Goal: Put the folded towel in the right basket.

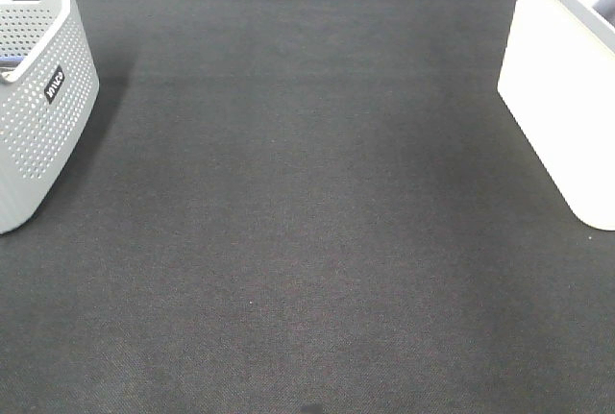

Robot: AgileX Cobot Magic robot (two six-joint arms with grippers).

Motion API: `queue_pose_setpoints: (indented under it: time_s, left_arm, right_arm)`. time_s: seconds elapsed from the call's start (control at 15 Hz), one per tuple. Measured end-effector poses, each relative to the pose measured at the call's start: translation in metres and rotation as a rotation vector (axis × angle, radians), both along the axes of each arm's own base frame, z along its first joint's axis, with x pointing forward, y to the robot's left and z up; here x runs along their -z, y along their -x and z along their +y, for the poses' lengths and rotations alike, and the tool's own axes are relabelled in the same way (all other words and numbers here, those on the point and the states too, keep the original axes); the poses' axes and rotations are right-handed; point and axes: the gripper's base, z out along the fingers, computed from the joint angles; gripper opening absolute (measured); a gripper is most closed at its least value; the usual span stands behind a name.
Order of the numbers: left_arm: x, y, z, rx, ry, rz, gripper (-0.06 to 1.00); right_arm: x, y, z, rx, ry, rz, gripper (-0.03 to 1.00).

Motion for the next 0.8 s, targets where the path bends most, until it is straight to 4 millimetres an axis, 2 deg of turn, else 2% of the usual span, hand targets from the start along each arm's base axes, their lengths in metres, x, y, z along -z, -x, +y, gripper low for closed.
queue_pose_setpoints:
  time_s: [0.13, 0.27, 0.33, 0.4, 0.53, 0.73, 0.8]
  left_arm:
    - [0.0, 0.0, 0.0, 0.0, 0.0, 0.0, 0.97]
    - [0.0, 0.0, 0.0, 0.0, 0.0, 0.0, 0.97]
    - [0.0, 0.0, 0.0, 0.0, 0.0, 0.0, 0.97]
    - [0.0, 0.0, 0.0, 0.0, 0.0, 0.0, 0.97]
    - [0.0, 0.0, 0.0, 0.0, 0.0, 0.0, 0.97]
    - [0.0, 0.0, 0.0, 0.0, 0.0, 0.0, 0.97]
    - [0.0, 0.0, 0.0, 0.0, 0.0, 0.0, 0.97]
  right_arm:
    - [0.029, -0.01, -0.004, 0.026, -0.004, 0.078, 0.21]
    - [0.046, -0.016, -0.01, 0.072, 0.011, 0.129, 0.44]
    - [0.051, -0.018, -0.013, 0.11, 0.031, 0.148, 0.59]
    - [0.051, -0.017, -0.014, 0.129, 0.028, 0.15, 0.65]
    - [0.039, -0.014, -0.003, 0.108, 0.012, 0.121, 0.69]
    - [0.009, -0.004, 0.04, 0.009, 0.013, 0.051, 0.7]
    - [-0.004, 0.002, 0.065, -0.047, 0.016, 0.022, 0.7]
